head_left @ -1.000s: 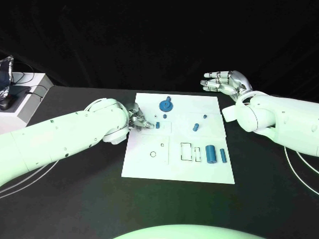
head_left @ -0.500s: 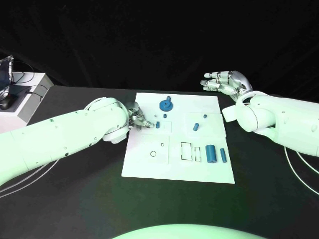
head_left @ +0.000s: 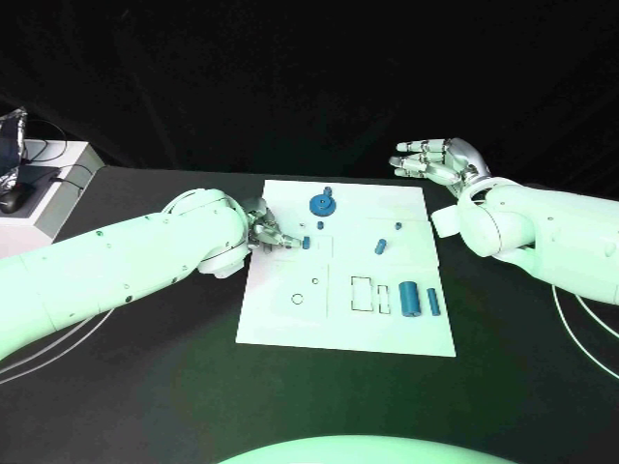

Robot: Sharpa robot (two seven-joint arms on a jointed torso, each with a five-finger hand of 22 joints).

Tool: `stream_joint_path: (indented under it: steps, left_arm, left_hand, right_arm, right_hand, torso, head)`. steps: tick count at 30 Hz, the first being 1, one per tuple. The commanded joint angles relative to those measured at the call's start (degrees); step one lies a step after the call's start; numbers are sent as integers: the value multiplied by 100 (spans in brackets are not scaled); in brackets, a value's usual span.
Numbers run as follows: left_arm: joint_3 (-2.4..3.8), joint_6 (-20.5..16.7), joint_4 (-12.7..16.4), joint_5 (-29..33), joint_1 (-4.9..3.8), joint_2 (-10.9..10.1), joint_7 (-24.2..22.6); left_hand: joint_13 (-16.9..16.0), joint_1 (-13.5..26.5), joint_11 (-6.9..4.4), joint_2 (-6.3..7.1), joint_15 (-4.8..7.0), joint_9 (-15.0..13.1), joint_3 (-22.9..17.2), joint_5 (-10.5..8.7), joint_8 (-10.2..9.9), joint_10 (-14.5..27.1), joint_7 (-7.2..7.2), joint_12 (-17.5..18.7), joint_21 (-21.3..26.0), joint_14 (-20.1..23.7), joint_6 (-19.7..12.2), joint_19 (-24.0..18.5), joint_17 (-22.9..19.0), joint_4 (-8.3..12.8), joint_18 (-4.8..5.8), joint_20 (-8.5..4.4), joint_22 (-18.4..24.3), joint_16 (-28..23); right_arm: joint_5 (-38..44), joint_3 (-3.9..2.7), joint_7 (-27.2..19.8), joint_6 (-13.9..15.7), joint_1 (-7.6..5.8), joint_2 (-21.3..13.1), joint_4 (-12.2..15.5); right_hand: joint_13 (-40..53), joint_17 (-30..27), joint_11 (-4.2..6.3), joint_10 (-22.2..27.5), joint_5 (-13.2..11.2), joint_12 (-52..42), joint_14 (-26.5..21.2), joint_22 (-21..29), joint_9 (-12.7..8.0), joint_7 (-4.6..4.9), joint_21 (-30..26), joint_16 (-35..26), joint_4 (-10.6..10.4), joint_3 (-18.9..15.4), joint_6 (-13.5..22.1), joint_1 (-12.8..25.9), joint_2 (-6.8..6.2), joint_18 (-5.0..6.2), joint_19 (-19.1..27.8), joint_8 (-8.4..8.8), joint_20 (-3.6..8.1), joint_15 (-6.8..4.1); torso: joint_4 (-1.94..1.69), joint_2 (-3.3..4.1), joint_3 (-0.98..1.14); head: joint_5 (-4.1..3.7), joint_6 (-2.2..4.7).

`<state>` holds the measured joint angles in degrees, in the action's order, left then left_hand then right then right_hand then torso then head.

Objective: Assemble the parts on the task board

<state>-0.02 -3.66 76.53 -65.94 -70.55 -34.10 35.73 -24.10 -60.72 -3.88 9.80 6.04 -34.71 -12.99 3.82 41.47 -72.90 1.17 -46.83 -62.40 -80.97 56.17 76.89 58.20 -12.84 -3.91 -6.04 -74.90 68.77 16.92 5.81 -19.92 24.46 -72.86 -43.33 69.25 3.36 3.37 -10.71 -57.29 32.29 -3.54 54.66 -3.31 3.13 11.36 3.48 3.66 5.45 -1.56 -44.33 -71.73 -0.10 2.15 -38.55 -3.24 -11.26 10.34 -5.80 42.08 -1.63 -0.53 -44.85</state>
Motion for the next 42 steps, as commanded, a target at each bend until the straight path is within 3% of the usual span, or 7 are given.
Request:
stream_joint_path:
  steps: [1,5,22,27,35,39,42]
  left_arm:
    - [4,47,22,52,-1,1,-29]
    - [5,35,29,77,-1,0,-37]
    - [30,-32,74,114,0,-18,-77]
    - [220,-81,178,286,4,-84,-135]
    - [641,-133,388,927,4,-357,-294]
    - [774,-164,377,1293,3,-435,-534]
    - [813,-177,315,1437,2,-426,-799]
  left_hand:
    - [9,-248,10,-109,7,16,767,0,-3,29,-38,-27,14,-19,8,-5,15,-314,64,-3,-606,-6]
    - [16,-306,17,-249,10,27,1338,-18,-16,28,-46,-27,17,-20,-2,-5,17,-340,64,-2,-607,-18]
    - [20,-375,17,-319,8,24,1396,-19,-10,29,-46,-30,17,-22,-4,-3,33,-317,62,4,-609,-15]
    - [22,-356,21,-335,7,25,1408,-14,-14,40,-54,-26,50,-15,-20,-18,15,-333,56,4,-598,-33]
    - [14,-317,46,-326,-3,25,1406,-8,-28,133,-97,-34,181,10,-119,-76,-62,-335,39,4,-550,-117]
    - [76,-477,229,-394,-140,180,1380,-2,-262,555,-324,79,1111,398,-492,-561,-754,-257,-79,117,-213,-752]
    - [165,-693,375,-558,-266,361,1325,3,-413,909,-490,118,1819,658,-766,-897,-1088,-109,-184,260,84,-1035]
  right_arm:
    - [44,-2,-37,-87,5,-3,6]
    - [44,-2,-37,-86,9,-5,6]
    - [45,-2,-39,-81,14,-14,13]
    - [45,-2,-45,-77,18,-19,17]
    - [46,-2,-51,-66,22,-40,20]
    - [46,-2,-54,-61,25,-47,17]
    - [46,-2,-55,-57,28,-50,15]
  right_hand:
    - [-6,-7,-1,-48,1,18,-39,10,0,195,-24,-37,5,-41,-47,19,4,-49,52,21,-5,6]
    - [-6,-7,-1,-48,1,18,-39,10,0,195,-24,-37,5,-41,-47,19,4,-49,52,21,-5,6]
    - [-6,-7,1,-60,3,17,-24,9,1,192,-22,-37,4,-39,-70,23,7,-59,53,20,0,3]
    - [-6,-7,1,-60,3,17,-24,9,1,192,-22,-37,4,-39,-70,23,7,-59,53,20,0,3]
    - [-6,-7,1,-60,3,17,-24,9,1,192,-22,-37,4,-39,-70,23,7,-59,53,20,0,3]
    - [-6,-7,1,-60,3,17,-24,9,1,192,-22,-37,4,-39,-70,23,7,-59,53,20,0,3]
    - [-6,-7,2,-63,5,18,-18,8,2,190,-21,-36,5,-36,-81,24,8,-61,39,19,3,1]
  torso:
    - [-1,2,-1]
    - [-4,-1,1]
    - [1,5,-2]
    - [6,6,-2]
    - [-11,-14,-1]
    - [-12,-18,-4]
    - [-12,-20,-11]
  head:
    - [-1,4]
    - [1,5]
    - [14,25]
    - [11,38]
    - [-12,59]
    - [-17,83]
    - [-19,111]
